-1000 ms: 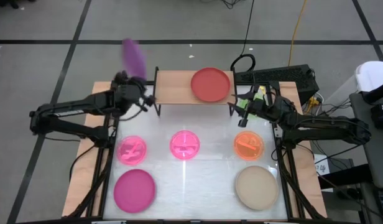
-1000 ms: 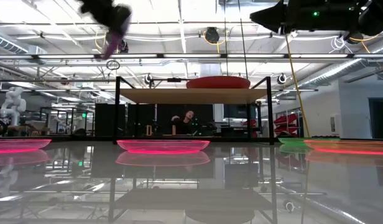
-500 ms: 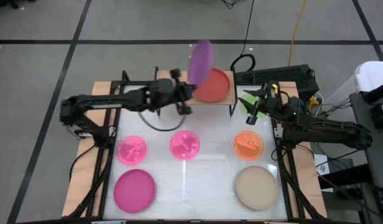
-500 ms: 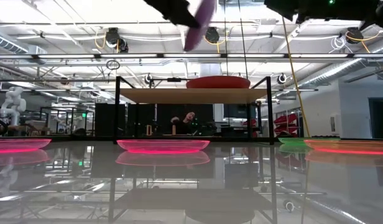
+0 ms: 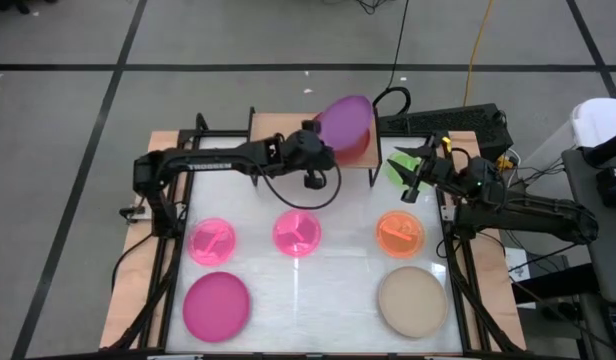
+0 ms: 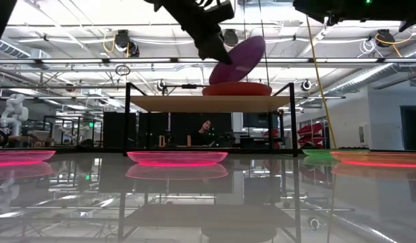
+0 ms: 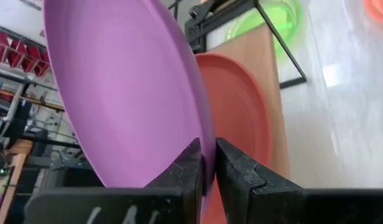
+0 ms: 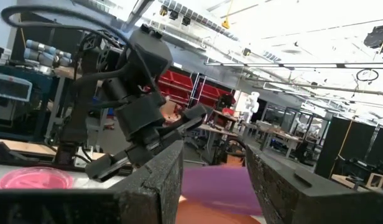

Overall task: Place and stack plates onto a shelf
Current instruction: Stack the violet plate on top of the orange plate on the shelf

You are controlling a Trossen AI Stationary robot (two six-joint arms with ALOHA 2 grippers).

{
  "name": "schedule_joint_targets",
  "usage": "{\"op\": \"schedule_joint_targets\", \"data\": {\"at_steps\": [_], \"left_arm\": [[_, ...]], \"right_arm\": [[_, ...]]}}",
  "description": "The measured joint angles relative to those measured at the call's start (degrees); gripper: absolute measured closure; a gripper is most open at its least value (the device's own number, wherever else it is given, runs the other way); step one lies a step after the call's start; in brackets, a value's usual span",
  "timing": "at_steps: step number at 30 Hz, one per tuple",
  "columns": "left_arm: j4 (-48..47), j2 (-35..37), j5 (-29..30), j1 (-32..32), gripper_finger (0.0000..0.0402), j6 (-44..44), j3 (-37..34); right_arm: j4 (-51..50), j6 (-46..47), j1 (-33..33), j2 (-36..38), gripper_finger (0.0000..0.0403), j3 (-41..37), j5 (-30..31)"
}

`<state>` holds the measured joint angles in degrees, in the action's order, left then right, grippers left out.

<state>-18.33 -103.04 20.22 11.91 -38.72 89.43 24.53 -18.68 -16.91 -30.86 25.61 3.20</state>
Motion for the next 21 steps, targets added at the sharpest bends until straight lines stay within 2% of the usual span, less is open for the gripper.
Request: {"op": "schedule_joint_targets", "data": {"at_steps": [21], "left_arm": [[-0.43,0.52,-0.78,0.08,0.0354,1.52,0.04]], "right_arm": [[0.02,0.13,0.00,0.21,0.0248,0.00,0.02]]}}
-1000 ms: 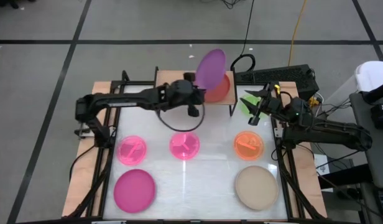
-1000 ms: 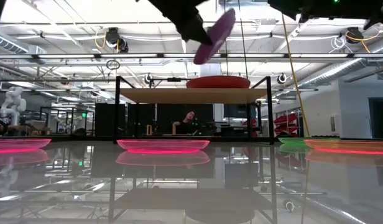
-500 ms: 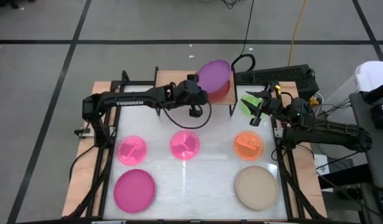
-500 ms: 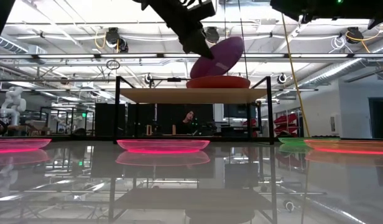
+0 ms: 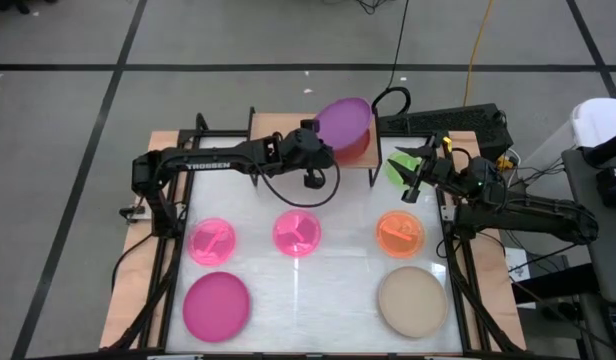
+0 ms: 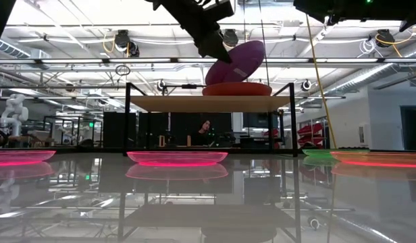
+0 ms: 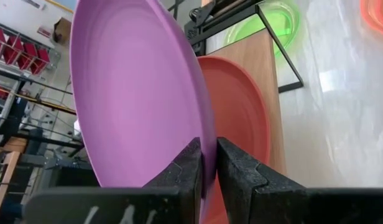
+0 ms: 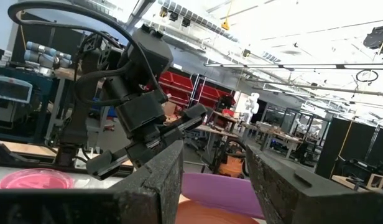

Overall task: Place and stack plates onto a shelf
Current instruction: Stack the violet plate on top of the orange plate on the shelf

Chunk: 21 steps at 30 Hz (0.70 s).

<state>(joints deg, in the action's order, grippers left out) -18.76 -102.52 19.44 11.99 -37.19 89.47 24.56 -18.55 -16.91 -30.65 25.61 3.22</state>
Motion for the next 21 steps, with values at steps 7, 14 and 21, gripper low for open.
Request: {"op": "schedule_joint_targets", "data": {"at_steps": [7,14,21], "left_arm": [[0.11,0.00,-0.01,0.00,0.0313,0.22,0.00],[1.14,0.00,0.05,-0.14,0.0229,0.97,0.00],[1.86,2.73,11.99,-2.65,0.0215,2.14,-0.02]], "right_arm": [[-0.02,0.01,0.00,-0.02,0.0248,0.00,0.00],[-0.10,-0.08,0.00,-0.02,0.0248,0.00,0.00],[-0.77,-0.13,0.00,-0.02,0.0248,0.00,0.02]]}}
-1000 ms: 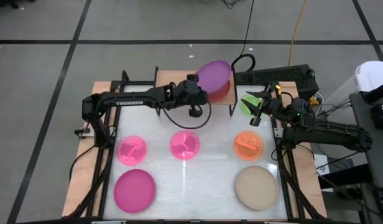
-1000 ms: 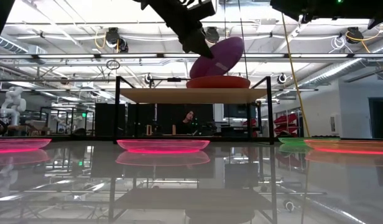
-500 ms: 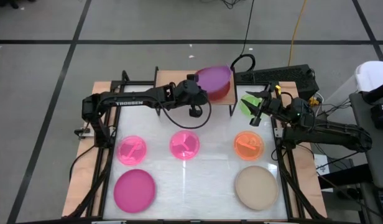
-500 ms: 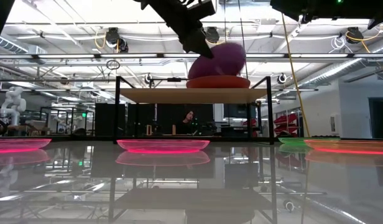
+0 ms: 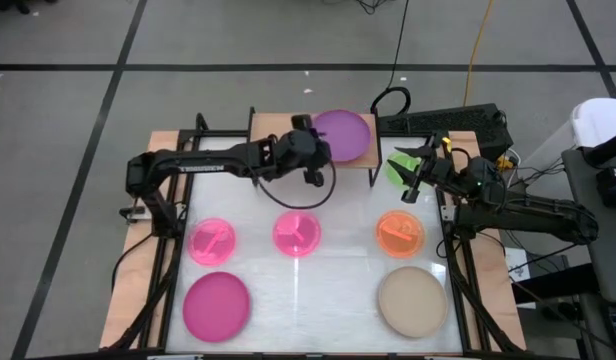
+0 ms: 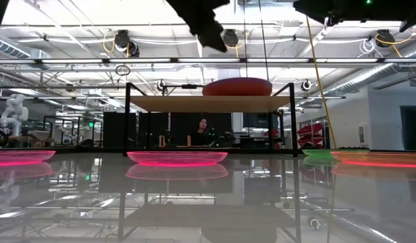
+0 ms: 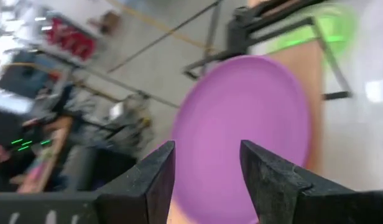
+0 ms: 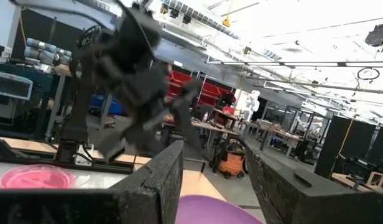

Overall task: Place and stack plates onto a shelf
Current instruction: Stack the violet plate on top of the orange plate on the shelf, then stack the light brown plate on top of the violet plate on the shelf

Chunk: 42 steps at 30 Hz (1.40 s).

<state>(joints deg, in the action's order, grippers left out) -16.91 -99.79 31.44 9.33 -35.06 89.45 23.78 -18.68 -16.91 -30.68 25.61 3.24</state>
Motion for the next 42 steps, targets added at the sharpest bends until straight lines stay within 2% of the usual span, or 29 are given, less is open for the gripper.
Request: {"op": "schedule_joint_targets", "data": {"at_steps": [4,6,9,12,15,18,24,28,31,34,38,42], "left_arm": [[-1.29,4.49,5.19,-2.26,0.0215,0.43,0.00],[-2.88,7.49,5.18,-3.45,0.0215,3.31,-0.02],[-5.30,12.53,0.83,-4.57,0.0215,10.95,-0.86],[-7.12,17.20,-1.00,-5.88,0.0215,15.43,-4.78],[-3.93,22.34,-0.54,-7.32,0.0215,17.70,-12.45],[6.80,28.61,-1.83,-7.86,0.0215,19.50,-24.50],[36.55,36.48,-6.14,-9.54,0.0215,26.14,-49.56],[56.80,37.06,-5.93,-10.50,0.0215,26.12,-60.91],[68.86,35.87,-6.79,-10.63,0.0215,23.80,-65.25],[73.90,35.12,-7.27,-10.59,0.0215,22.20,-66.96],[74.23,34.64,-7.56,-10.59,0.0215,22.12,-66.59],[74.23,34.26,-8.01,-10.59,0.0215,23.00,-66.56]], "right_arm": [[-0.18,0.18,0.00,0.00,0.0248,0.00,0.00],[-0.50,0.61,0.00,0.02,0.0248,0.00,0.00],[-1.16,1.33,0.00,0.00,0.0248,0.00,0.00],[-2.80,2.26,0.00,0.04,0.0248,0.02,-0.02],[-4.71,3.99,0.00,0.04,0.0248,0.02,-0.01],[-7.43,5.75,0.02,0.04,0.0248,0.02,-0.02],[-13.27,10.42,0.01,-1.18,0.0248,0.04,-0.32],[-16.49,12.97,0.11,-4.77,0.0248,3.67,-1.64],[-20.15,14.67,0.16,-10.34,0.0248,8.95,-2.22],[-29.09,15.40,0.87,-17.75,0.0248,16.65,-7.75],[-46.94,14.85,3.08,-26.86,0.0248,26.55,-21.46],[-59.92,12.61,7.27,-32.28,0.0248,29.39,-31.95]]}}
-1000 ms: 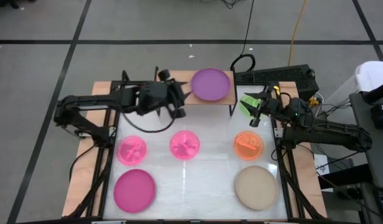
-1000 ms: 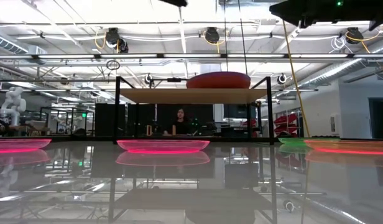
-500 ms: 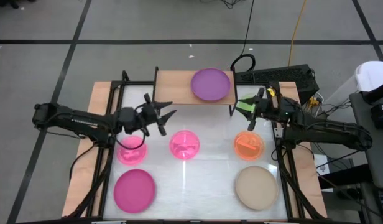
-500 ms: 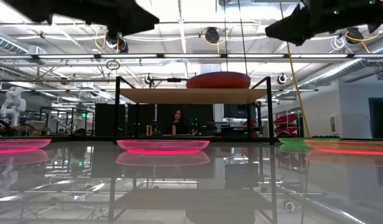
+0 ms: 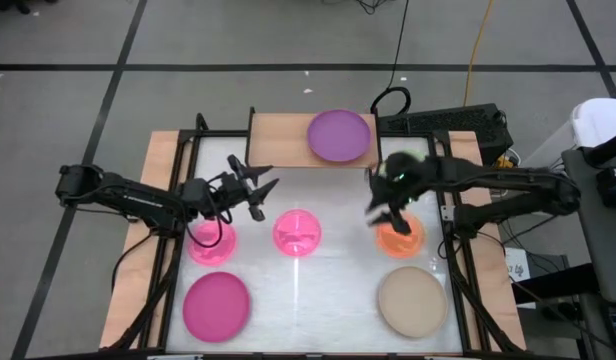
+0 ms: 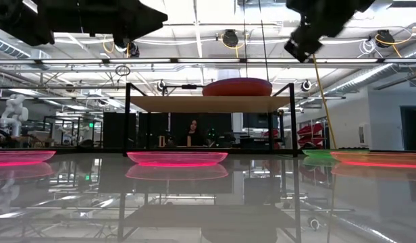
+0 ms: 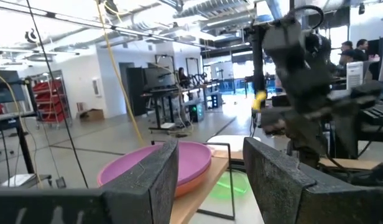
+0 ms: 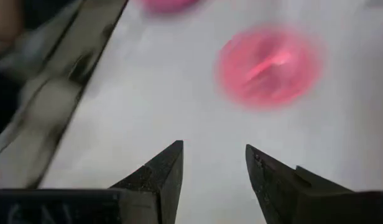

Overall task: Place and stack plates onto a shelf
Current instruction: Stack the light brown plate on top of the violet plate on the shelf

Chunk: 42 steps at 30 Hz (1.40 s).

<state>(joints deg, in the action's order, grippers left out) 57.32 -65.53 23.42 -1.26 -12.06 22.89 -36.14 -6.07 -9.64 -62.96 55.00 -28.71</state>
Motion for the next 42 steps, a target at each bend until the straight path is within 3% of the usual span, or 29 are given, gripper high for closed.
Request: {"op": "schedule_joint_targets", "data": {"at_steps": [7,17,32,37,42], "left_arm": [[-0.74,-0.03,-0.09,-0.02,0.0215,1.00,0.02],[-4.17,-0.03,-0.18,-0.01,0.0215,3.30,0.02],[-4.02,-0.03,-0.11,-0.01,0.0215,3.79,0.05],[-4.00,-0.03,-0.07,-0.02,0.0215,3.89,0.07],[-3.98,-0.03,-0.05,-0.01,0.0215,4.67,0.07]], "right_arm": [[-4.08,1.97,8.00,-2.73,0.0248,-6.50,-2.97],[9.10,5.31,15.08,-3.87,0.0248,-22.34,-2.71],[14.97,5.93,22.59,-3.85,0.0250,-27.02,4.11],[14.94,7.27,24.24,-3.85,0.0285,-27.10,4.45],[14.47,7.32,26.19,-3.85,0.0377,-27.10,4.65]]}}
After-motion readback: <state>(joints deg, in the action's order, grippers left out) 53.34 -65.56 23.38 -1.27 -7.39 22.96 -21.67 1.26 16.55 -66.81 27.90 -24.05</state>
